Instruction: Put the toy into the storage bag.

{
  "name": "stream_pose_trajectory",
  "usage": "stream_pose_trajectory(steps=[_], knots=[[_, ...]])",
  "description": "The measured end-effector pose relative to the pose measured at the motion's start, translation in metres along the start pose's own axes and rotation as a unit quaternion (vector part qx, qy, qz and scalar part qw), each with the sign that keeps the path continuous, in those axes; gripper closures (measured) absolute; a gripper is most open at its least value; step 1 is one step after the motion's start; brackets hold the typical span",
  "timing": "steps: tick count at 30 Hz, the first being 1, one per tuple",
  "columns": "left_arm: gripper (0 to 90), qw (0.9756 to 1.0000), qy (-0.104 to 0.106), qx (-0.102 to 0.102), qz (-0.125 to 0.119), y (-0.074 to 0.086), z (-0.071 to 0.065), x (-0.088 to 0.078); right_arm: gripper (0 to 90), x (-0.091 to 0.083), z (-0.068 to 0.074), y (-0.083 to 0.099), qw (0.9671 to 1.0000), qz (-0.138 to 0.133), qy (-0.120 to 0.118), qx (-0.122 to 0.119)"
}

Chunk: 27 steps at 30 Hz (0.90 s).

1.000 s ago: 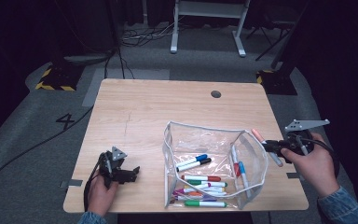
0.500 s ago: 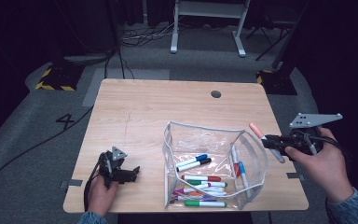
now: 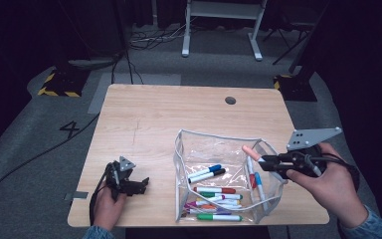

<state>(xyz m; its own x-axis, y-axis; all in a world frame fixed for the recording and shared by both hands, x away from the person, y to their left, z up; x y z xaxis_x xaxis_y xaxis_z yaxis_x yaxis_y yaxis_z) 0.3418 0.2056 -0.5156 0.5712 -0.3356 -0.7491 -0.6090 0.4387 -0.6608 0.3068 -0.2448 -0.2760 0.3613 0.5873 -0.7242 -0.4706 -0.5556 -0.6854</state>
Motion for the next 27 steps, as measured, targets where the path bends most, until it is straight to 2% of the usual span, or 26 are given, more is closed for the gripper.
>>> stream_pose_trajectory(steps=[3,7,10,11,12,13,14,15,17,19,20,21,22,25,26,27], knots=[[0.0,1.0,0.0,0.0,0.0,0.0,0.0,0.0,77.2,0.011,0.015,-0.006,0.9994,0.01,-0.028,-0.018],[0.0,1.0,0.0,0.0,0.0,0.0,0.0,0.0,77.3,0.019,0.022,-0.009,0.9986,0.018,-0.04,-0.028],[0.0,1.0,0.0,0.0,0.0,0.0,0.0,0.0,77.3,0.03,0.031,-0.012,0.9971,0.032,-0.055,-0.041],[0.0,1.0,0.0,0.0,0.0,0.0,0.0,0.0,77.3,0.036,0.036,-0.015,0.9957,0.041,-0.068,-0.048],[0.0,1.0,0.0,0.0,0.0,0.0,0.0,0.0,77.3,0.036,0.036,-0.015,0.9957,0.041,-0.068,-0.048],[0.0,1.0,0.0,0.0,0.0,0.0,0.0,0.0,77.3,0.043,0.04,-0.018,0.994,0.054,-0.076,-0.057],[0.0,1.0,0.0,0.0,0.0,0.0,0.0,0.0,77.3,0.043,0.04,-0.018,0.994,0.054,-0.076,-0.057],[0.0,1.0,0.0,0.0,0.0,0.0,0.0,0.0,77.3,0.05,0.042,-0.02,0.9922,0.064,-0.084,-0.066],[0.0,1.0,0.001,-0.001,0.0,0.0,0.0,0.0,77.2,0.052,0.044,-0.02,0.9913,0.069,-0.087,-0.07],[0.0,1.0,0.0,0.0,0.0,0.0,0.0,0.0,77.2,0.064,0.049,-0.022,0.988,0.089,-0.097,-0.081],[0.0,1.0,0.0,0.0,0.0,0.0,0.0,0.0,77.2,0.064,0.049,-0.022,0.988,0.089,-0.097,-0.081],[0.0,1.0,0.0,0.0,0.0,0.0,0.0,0.0,77.2,0.071,0.051,-0.022,0.9855,0.102,-0.103,-0.088],[0.0,1.0,0.0,0.0,0.0,0.0,0.0,0.0,77.2,0.071,0.051,-0.022,0.9855,0.102,-0.103,-0.088],[0.0,1.0,0.0,0.0,0.0,0.0,0.0,0.0,77.2,0.081,0.053,-0.023,0.9821,0.12,-0.111,-0.093],[0.0,1.0,0.0,0.0,0.0,0.0,0.0,0.0,77.2,0.087,0.054,-0.023,0.9801,0.133,-0.112,-0.096],[0.0,1.0,0.0,0.0,-0.001,0.0,0.0,0.0,77.2,0.087,0.054,-0.023,0.9801,0.133,-0.112,-0.096]])
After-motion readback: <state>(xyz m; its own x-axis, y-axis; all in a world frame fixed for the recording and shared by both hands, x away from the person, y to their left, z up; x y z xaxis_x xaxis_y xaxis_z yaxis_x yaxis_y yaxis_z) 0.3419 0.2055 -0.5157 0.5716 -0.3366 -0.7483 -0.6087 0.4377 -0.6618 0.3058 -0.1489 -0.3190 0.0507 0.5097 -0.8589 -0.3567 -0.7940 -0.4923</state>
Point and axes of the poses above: each handheld gripper's, and its own axes: x roughly forward along the jaws, y roughly out of its underside, z roughly to its left, the point moved 1 cm from there along x, roughly forward along the jaws, and after that the axes turned 6 degrees about x, right-handed, at the moved point
